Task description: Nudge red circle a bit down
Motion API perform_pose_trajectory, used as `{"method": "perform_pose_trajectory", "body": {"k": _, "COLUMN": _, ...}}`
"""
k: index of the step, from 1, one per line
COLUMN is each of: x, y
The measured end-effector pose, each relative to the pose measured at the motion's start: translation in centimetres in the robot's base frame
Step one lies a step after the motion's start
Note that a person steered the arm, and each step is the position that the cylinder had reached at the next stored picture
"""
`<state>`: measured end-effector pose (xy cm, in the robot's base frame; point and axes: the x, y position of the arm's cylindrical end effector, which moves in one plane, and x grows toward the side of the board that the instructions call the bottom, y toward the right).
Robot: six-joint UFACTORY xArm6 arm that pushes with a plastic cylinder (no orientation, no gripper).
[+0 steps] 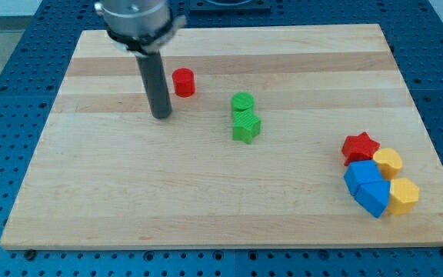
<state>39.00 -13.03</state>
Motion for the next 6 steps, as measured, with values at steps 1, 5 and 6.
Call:
{"method": "perform_pose_trajectory", "body": {"k": 1, "x": -5.2, "y": -1.8}}
{"method": "perform_pose_trajectory", "body": {"k": 5, "x": -8.3, "y": 3.4}}
{"method": "perform_pose_trajectory", "body": {"k": 6, "x": -6.1, "y": 7.8}}
